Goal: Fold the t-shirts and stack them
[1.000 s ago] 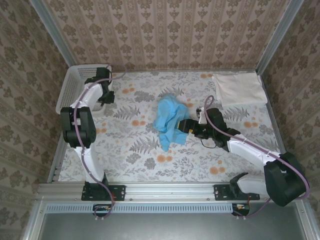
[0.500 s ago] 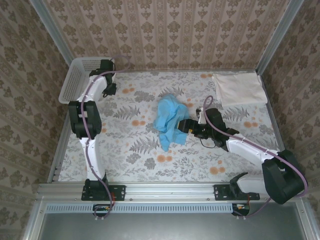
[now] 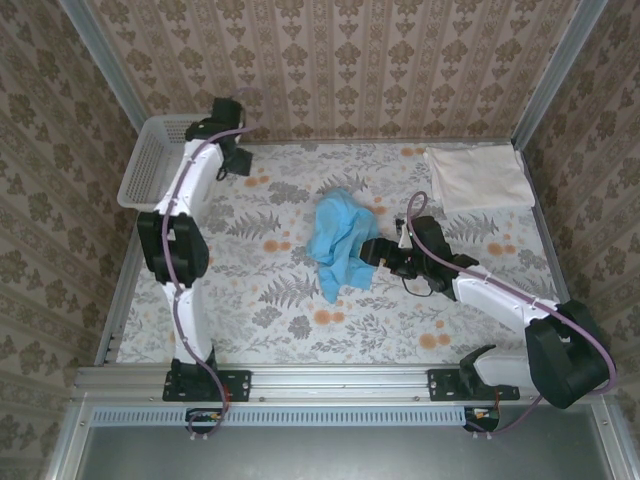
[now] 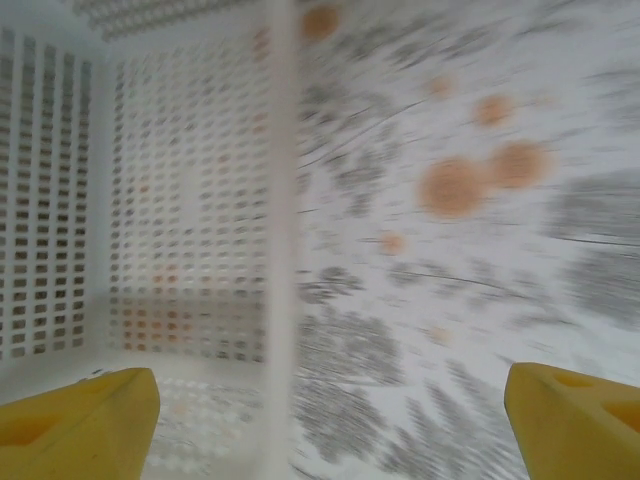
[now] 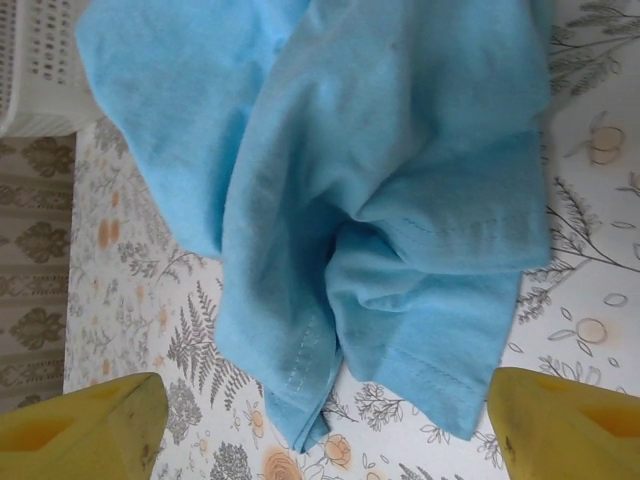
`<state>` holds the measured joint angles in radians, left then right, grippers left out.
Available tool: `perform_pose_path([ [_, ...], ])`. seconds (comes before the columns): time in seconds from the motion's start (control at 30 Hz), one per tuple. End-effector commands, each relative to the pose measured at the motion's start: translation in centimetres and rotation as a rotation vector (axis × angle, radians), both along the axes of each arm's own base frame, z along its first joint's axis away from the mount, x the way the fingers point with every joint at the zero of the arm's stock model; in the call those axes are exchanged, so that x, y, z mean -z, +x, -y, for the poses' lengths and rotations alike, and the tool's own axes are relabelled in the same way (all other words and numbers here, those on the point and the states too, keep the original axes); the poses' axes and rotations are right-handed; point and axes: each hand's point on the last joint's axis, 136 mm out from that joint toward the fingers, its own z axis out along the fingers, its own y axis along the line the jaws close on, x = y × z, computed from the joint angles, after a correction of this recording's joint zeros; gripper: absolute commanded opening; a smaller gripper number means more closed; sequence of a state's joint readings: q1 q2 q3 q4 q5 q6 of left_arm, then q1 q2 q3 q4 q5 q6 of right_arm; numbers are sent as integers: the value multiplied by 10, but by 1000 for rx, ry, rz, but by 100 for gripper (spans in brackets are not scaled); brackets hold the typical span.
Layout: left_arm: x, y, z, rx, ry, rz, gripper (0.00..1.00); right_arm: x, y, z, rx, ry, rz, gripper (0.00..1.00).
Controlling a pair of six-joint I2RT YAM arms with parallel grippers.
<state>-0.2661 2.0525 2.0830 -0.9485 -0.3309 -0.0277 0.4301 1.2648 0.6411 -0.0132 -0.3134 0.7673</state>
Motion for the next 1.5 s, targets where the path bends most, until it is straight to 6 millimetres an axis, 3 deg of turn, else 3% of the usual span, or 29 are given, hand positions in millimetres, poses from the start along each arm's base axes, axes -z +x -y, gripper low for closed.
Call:
perform_pose_path([
  [0.0, -71, -65, 72, 66, -225, 87, 86, -5, -1, 8, 33, -55, -23, 81],
  [0.1, -62, -124, 142, 197, -440, 80, 74, -4, -4, 11, 26, -83, -43, 78],
  [0.2, -26, -184, 172, 249, -521, 62, 66, -4, -8, 13, 3, -125, -72, 75],
  [0.27, 12, -228, 192, 302, -606, -27, 64, -4, -10, 20, 4, -170, -95, 73],
  [0.43, 93, -315, 214, 421, -614, -246, 63, 3, -6, 32, 50, -150, -162, 64],
  [0.53, 125, -340, 218, 430, -591, -310, 62, 11, 0, 28, 66, -128, -200, 60],
  [0.77, 159, -343, 227, 468, -497, -348, 65, 57, 25, 20, 114, -126, -291, 55],
  [0.87, 168, -337, 229, 486, -426, -362, 57, 68, 33, 17, 122, -120, -312, 54],
  [1.03, 181, -329, 230, 488, -369, -365, 58, 73, 48, 18, 148, -98, -296, 49],
  [1.23, 195, -318, 228, 462, -320, -358, 51, 80, 55, 9, 109, -89, -311, 45],
  [1.3, 198, -314, 225, 449, -307, -359, 45, 84, 56, 10, 113, -99, -313, 37],
  [1.47, 199, -306, 220, 422, -313, -339, 12, 94, 56, 10, 110, -113, -342, 23],
])
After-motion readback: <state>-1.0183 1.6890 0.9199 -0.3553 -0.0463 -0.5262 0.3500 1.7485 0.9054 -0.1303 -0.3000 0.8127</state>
